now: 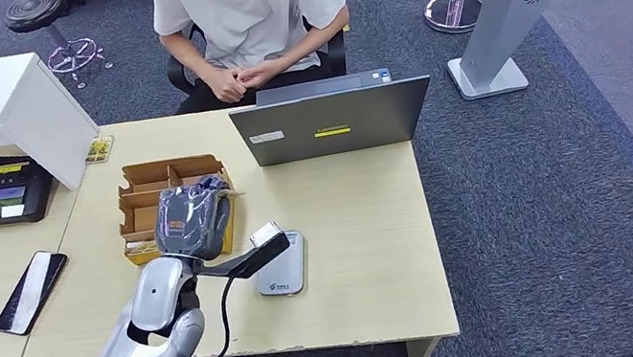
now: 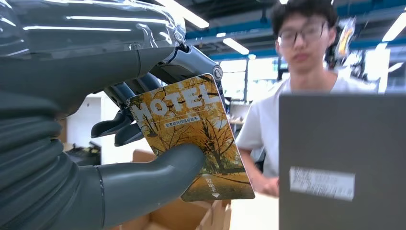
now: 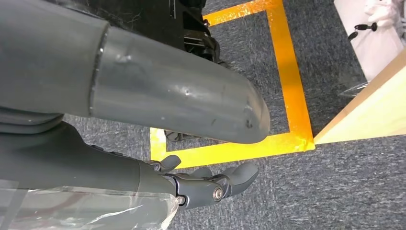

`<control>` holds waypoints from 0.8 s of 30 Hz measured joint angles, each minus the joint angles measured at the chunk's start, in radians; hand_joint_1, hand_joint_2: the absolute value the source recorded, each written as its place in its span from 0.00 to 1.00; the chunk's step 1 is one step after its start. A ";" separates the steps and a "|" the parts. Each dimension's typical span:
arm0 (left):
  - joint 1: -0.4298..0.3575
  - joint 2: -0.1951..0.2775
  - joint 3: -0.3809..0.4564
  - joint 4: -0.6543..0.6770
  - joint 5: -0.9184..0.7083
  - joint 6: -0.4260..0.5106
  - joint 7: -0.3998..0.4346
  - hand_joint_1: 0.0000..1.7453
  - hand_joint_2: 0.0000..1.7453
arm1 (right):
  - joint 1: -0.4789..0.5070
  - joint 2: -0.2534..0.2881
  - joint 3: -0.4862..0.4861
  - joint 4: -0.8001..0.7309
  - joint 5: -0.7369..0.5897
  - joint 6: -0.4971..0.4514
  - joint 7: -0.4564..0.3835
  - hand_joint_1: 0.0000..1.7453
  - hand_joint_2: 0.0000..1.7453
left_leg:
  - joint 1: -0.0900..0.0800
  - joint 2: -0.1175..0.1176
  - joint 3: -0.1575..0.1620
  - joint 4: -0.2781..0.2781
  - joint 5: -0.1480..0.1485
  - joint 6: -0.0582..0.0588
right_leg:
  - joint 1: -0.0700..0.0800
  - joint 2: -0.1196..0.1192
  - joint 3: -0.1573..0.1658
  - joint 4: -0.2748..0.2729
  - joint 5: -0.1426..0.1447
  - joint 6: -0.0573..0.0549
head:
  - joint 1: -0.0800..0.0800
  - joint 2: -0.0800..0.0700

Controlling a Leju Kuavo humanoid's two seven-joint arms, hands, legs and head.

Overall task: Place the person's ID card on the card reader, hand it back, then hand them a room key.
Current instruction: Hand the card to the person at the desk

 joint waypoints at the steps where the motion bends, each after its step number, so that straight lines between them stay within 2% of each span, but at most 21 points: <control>1: 0.002 -0.001 0.008 -0.014 -0.004 0.007 -0.006 1.00 1.00 | 0.000 0.000 0.000 0.000 0.001 0.000 0.000 0.00 0.00 | 0.000 0.000 0.000 0.000 0.000 0.000 | 0.000 0.000 0.000 0.000 0.000 0.000 | 0.000 0.000; 13: 0.010 -0.004 0.051 -0.088 -0.017 0.035 -0.029 1.00 1.00 | 0.000 0.001 0.000 0.001 0.002 0.000 -0.003 0.00 0.00 | 0.000 0.000 0.000 0.000 0.000 0.000 | 0.000 0.000 0.000 0.000 0.000 0.000 | 0.000 0.000; 16: 0.001 0.000 0.056 -0.089 -0.062 0.027 0.000 1.00 1.00 | 0.000 0.001 0.000 0.001 0.007 0.000 -0.003 0.00 0.00 | 0.000 0.000 0.000 0.000 0.000 0.000 | 0.000 0.000 0.000 0.000 0.000 0.000 | 0.000 0.000; 20: -0.092 0.022 0.079 -0.019 -0.159 0.007 0.080 1.00 1.00 | -0.004 0.001 0.009 0.001 0.025 0.002 0.006 0.00 0.00 | 0.000 0.000 0.000 0.000 0.001 0.000 | 0.000 0.000 0.000 0.000 0.001 0.000 | 0.000 0.000; 24: -0.195 0.048 0.109 0.074 -0.188 -0.002 0.105 1.00 1.00 | -0.007 0.003 0.021 0.002 0.036 0.006 0.015 0.00 0.00 | 0.001 0.000 0.000 0.000 0.002 -0.001 | 0.001 0.000 0.000 0.001 0.001 -0.001 | 0.000 0.000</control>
